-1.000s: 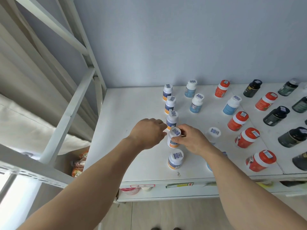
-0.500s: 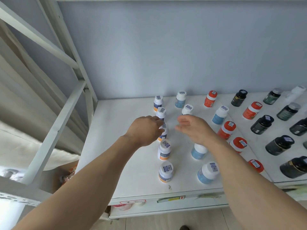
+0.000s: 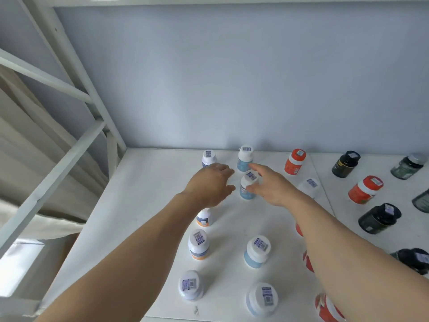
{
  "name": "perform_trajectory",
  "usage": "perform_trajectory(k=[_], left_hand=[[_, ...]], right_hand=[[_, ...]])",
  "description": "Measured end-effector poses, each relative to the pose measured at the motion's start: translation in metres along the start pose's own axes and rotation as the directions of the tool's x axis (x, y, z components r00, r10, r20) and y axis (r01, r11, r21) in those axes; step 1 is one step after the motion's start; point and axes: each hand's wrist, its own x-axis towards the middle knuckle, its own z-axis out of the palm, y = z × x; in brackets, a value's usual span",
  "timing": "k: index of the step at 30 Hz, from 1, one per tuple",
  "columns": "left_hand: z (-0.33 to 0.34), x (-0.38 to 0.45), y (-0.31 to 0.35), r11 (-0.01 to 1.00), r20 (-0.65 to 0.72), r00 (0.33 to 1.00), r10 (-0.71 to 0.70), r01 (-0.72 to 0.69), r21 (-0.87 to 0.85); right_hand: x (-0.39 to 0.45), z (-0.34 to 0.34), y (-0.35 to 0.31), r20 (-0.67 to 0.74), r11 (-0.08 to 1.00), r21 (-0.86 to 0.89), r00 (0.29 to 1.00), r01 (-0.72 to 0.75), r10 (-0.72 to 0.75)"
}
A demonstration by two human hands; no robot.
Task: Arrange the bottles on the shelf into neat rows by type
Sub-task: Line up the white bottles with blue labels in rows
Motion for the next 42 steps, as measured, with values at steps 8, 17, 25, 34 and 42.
perform_trajectory(k=[8,17,25,34,42], left_hand=[[0.011,0.023,0.008,0.984,0.168,0.982,-0.089,0.113,-0.137],[0.019,0.040,0.007,0.782,0.279,0.955,-0.103,0.251,-0.570],[0.016,0.036,-0.001,0.587,0.357,0.934,0.026,0.275,-0.761],[0.011,0.045,-0.008,0.618,0.385,0.921,0.059,0.269,-0.739],[0.011,0.047,-0.005,0.996,0.208,0.978,-0.026,0.043,-0.078]], right_hand=[[0.020,-0.011,0.007,-0.007,0.997,0.073,1.000,0.004,-0.004],[0.011,-0.035,-0.012,-0.094,0.991,0.104,0.992,0.088,-0.078],[0.005,-0.037,-0.018,-0.080,0.987,0.150,0.995,0.063,-0.052],[0.009,-0.035,-0.017,-0.124,0.988,0.142,0.991,0.061,-0.044],[0.017,0.000,0.007,-0.145,0.988,0.157,0.989,-0.002,0.025]])
